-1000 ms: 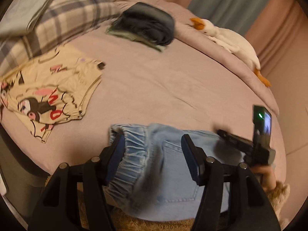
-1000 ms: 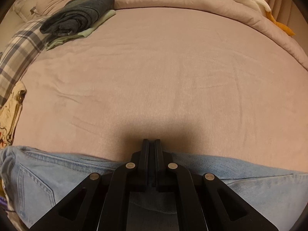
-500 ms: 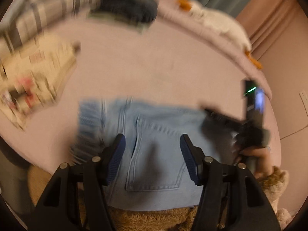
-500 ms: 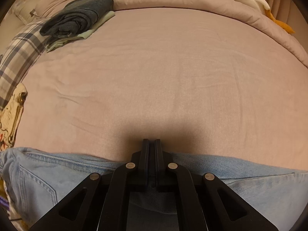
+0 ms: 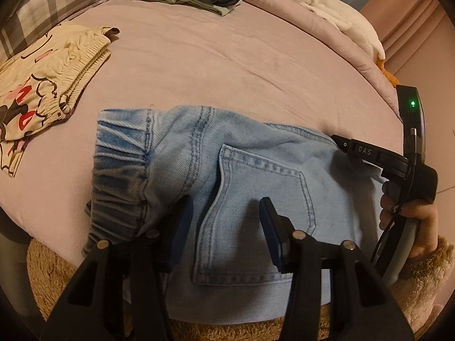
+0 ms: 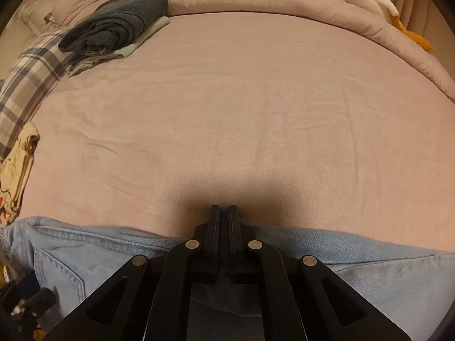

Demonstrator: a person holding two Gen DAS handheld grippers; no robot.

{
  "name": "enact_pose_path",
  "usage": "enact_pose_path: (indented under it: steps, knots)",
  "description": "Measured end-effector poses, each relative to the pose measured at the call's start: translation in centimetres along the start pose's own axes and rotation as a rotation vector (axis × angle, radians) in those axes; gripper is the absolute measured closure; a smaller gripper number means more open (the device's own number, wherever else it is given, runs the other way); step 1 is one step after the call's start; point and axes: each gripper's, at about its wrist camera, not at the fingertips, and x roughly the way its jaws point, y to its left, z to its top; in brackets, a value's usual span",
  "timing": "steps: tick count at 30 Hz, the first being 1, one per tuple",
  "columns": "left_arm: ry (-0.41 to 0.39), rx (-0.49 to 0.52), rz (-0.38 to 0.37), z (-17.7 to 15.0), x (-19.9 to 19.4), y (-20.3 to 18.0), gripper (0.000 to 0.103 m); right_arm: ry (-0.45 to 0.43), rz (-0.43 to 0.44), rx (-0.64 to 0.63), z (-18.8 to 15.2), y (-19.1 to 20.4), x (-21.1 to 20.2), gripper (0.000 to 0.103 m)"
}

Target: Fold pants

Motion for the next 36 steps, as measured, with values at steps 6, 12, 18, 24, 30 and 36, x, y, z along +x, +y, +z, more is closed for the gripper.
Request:
enact_pose_path:
  steps: [6, 12, 18, 24, 30, 36]
  knots:
    - [-0.004, -0.001, 0.003, -0.6, -0.4, 0.2, 0.055, 0.003, 0.007, 0.005, 0.0, -0.2, -0.1, 0.102]
    - [0.041, -0.051, -0.024, -0.1, -1.7, -0.6, 0.056, 0.009, 0.120, 0.086, -0.1, -2.4, -1.5, 0.102]
    - [-0.032, 0.057, -0.054, 0.8, -4.0, -4.8, 0.046, -0.119, 0.011, 0.153, -2.4, -6.9, -7.5, 0.039]
    - [-0.043, 0.157, -0.060, 2.0, -3.1, -9.3, 0.037, -0.159, -0.077, 0.363, -7.3, -16.5, -11.6, 0.035]
    - [-0.005, 0.231, -0.107, 3.2, -0.6, -13.5, 0.037, -0.167, -0.218, 0.576, -13.4, -25.0, -14.6, 0.035]
    - [0.054, 0.295, -0.093, 4.0, 3.4, -16.5, 0.047, -0.148, -0.300, 0.765, -18.6, -30.2, -15.9, 0.035]
